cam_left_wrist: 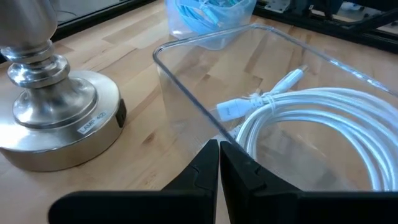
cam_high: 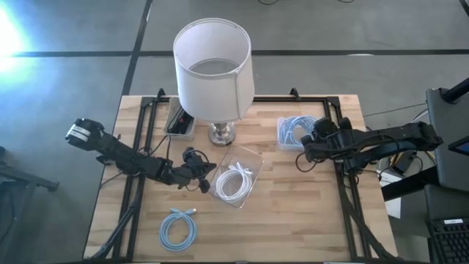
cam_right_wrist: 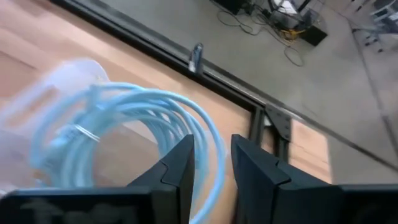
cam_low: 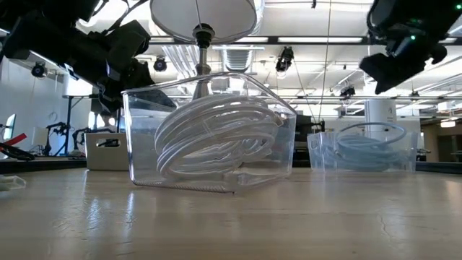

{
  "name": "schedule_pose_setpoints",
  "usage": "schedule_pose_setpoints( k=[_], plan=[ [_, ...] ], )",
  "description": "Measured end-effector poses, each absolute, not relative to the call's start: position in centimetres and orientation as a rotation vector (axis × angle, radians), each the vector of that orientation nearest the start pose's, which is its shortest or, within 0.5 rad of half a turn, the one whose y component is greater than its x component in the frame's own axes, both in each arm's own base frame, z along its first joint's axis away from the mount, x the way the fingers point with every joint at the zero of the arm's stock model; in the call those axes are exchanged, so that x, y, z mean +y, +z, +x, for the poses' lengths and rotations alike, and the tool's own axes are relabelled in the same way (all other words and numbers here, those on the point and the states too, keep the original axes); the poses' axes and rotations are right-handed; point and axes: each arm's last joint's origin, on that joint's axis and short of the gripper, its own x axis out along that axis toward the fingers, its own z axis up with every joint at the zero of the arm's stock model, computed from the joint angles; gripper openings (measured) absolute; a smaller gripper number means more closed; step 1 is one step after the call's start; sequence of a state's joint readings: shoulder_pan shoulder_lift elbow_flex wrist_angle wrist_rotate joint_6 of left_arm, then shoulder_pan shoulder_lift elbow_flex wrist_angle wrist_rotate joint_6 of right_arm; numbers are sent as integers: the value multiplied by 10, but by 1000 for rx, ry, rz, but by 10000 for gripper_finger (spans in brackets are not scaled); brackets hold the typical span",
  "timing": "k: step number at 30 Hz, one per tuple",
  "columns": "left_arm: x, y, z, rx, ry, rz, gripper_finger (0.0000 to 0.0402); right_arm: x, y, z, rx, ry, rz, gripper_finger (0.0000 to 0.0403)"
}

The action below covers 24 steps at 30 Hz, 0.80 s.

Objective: Pick & Place USB Port
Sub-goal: Put the blue display cable into the white bin

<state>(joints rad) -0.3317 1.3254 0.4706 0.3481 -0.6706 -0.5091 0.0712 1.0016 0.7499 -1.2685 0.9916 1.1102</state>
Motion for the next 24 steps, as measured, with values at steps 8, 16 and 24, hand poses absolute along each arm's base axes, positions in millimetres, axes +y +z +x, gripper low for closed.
schedule_pose_setpoints(
  k=[8, 16, 24],
  plan=[
    [-75, 191, 246, 367, 214, -219, 19, -11, 265, 165, 631, -1097, 213, 105],
    [-110, 229, 248, 597, 69, -127, 19, 2, 280, 204, 473, -717, 250, 89],
    [-134, 246, 222, 866, 130, -268, 19, 16, 270, 235, 448, -600, 196, 92]
  ],
)
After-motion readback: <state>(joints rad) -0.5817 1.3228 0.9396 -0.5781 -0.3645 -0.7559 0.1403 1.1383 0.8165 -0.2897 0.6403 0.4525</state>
